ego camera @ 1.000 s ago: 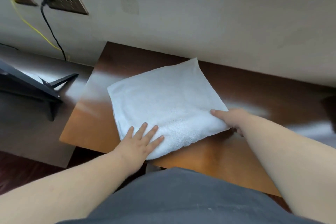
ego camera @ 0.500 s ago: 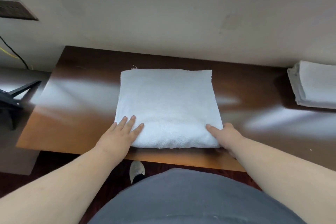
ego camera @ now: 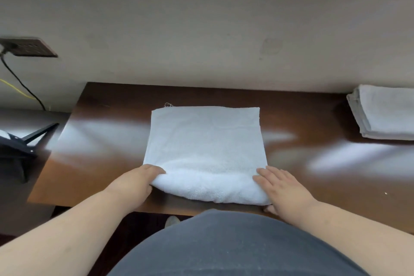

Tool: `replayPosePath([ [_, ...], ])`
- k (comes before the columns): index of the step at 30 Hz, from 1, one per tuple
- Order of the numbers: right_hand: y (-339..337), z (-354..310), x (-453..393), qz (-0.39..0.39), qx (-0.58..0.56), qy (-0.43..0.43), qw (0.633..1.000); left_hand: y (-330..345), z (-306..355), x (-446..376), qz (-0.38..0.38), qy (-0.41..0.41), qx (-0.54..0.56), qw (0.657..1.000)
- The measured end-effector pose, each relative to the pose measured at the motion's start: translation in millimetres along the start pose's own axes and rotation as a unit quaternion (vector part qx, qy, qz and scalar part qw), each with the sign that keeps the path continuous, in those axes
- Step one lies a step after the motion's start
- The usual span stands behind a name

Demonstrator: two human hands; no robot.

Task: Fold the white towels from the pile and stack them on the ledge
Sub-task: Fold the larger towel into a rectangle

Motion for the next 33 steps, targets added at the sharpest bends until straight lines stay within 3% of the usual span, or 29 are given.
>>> replayPosePath([
  [4, -4.2, -2.2, -2.4, 0.05, -0.033, 0.017, 0.998, 1.4, -5.5, 0.1, 0.007, 0.01, -0.002, 1.0],
  [6, -11.4, 0.0, -0.2, 0.085, -0.149, 0.064, 0.983, -3.8, -12.9, 0.6, 0.023, -0.004, 0.013, 1.0],
  [9, -29.4, 8.5, 8.8, 0.166, -0.394, 0.177, 0.887, -21.0, -24.9, 0.6, 0.061, -0.036, 0.119, 0.99],
  [11, -36.2, 10.9, 10.0, 0.206, -0.473, 0.217, 0.829, -34.3, -31.0, -3.5, 0.099, -0.065, 0.2, 0.973],
  [15, -52.5, 5.6, -0.5, 0.289, -0.539, 0.231, 0.757, -56.1, -39.6, -22.7, 0.153, -0.122, 0.343, 0.919],
  [20, -84.3, -5.6, -23.8, 0.379, -0.547, 0.241, 0.707, -74.3, -43.4, -51.7, 0.216, -0.137, 0.425, 0.868],
  [24, -101.4, -2.8, -41.4, 0.43, -0.503, 0.216, 0.718, -80.1, -41.9, -69.4, 0.236, -0.165, 0.443, 0.849],
  [27, -110.4, 4.5, -58.6, 0.422, -0.493, 0.195, 0.735, -79.6, -40.1, -79.9, 0.258, -0.2, 0.455, 0.828],
  [33, -119.2, 37.5, -113.0, 0.365, -0.516, 0.245, 0.736, -93.4, -34.8, -123.0, 0.255, -0.234, 0.429, 0.834],
])
Point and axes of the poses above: each hand's wrist, its own x-axis away from the middle knuckle, its own y-axis out of the palm, z = x × y, the point moved 3 cm from there along -x, towards the middle knuckle, and after that the axes turned 8 degrees about -x, right-handed, at the moved point
